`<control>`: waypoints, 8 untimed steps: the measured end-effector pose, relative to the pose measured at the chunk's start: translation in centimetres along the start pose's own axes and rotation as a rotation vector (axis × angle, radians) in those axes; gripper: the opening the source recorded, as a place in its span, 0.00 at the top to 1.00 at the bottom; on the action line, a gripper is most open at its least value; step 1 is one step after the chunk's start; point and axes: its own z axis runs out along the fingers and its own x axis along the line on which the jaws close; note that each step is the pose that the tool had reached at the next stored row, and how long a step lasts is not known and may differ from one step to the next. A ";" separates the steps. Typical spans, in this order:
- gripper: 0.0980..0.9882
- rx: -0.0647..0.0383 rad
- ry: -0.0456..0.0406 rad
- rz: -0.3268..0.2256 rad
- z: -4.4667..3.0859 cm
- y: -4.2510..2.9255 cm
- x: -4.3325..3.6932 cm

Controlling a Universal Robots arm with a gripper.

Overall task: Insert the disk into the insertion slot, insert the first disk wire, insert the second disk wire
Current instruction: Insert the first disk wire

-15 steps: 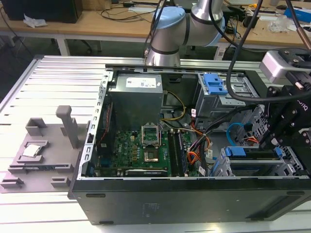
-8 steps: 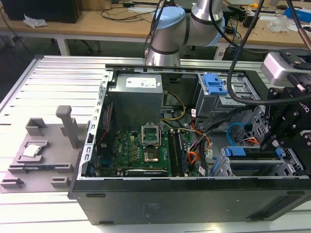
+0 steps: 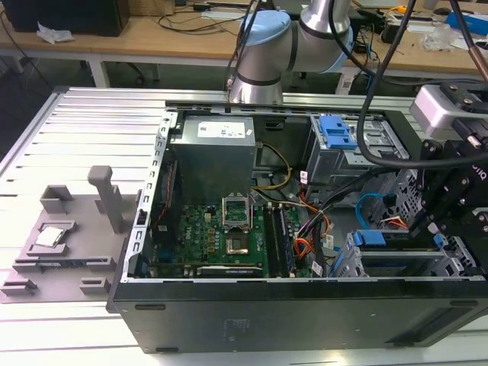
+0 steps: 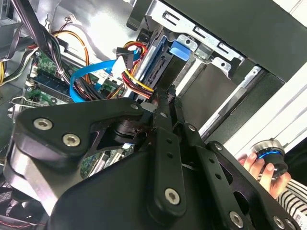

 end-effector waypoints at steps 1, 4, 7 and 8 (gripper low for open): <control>0.93 0.000 0.0001 0.000 0.03 0.00 0.00; 0.93 0.000 -0.0001 0.000 0.08 -0.04 -0.11; 0.93 0.000 0.0000 0.000 0.12 -0.17 -0.39; 0.93 0.000 0.0001 0.000 0.15 -0.24 -0.50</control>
